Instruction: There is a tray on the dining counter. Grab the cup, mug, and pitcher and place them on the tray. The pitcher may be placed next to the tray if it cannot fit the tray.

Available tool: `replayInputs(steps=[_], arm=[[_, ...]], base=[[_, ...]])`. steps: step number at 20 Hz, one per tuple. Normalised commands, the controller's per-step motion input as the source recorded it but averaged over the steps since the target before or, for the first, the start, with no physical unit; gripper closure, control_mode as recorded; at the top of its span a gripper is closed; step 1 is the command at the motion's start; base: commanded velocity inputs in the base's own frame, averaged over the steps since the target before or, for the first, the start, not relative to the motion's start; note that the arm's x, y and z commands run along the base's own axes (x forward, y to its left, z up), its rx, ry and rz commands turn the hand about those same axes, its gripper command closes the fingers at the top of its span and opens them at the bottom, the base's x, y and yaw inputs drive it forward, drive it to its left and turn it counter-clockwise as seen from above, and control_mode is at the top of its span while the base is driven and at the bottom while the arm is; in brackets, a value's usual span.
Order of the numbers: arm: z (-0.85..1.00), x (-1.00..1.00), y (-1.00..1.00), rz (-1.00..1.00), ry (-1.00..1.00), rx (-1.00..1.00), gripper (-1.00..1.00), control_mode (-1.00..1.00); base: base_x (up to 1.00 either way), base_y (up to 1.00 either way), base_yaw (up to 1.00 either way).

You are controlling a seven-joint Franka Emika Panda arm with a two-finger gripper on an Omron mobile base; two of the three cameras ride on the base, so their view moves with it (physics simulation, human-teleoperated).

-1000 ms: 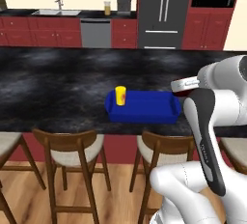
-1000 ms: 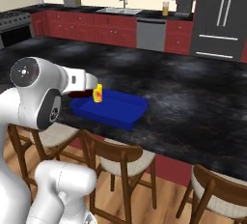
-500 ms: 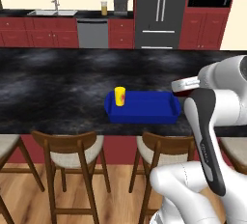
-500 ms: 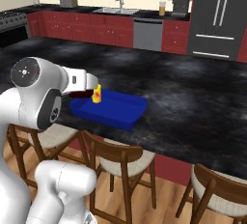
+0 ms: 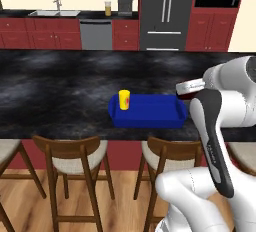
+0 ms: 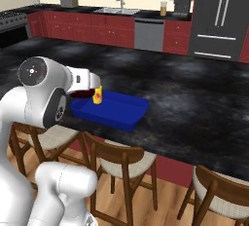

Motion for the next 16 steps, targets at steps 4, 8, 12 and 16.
replayInputs(steps=[4, 8, 12, 16], arm=[[-0.49, 0.52, 0.00, 0.25, 0.02, 0.00, 1.00, -1.00], [-0.55, 0.59, 0.00, 0.31, 0.01, 0.00, 1.00, -1.00], [-0.36, 0.77, 0.00, 0.24, 0.01, 0.00, 1.00, -1.00], [-0.27, 0.82, 0.00, 0.19, 0.01, 0.00, 1.00, -1.00]], base=[[0.00, 0.00, 0.00], [0.00, 0.00, 0.00], [0.00, 0.00, 0.00], [0.00, 0.00, 0.00]])
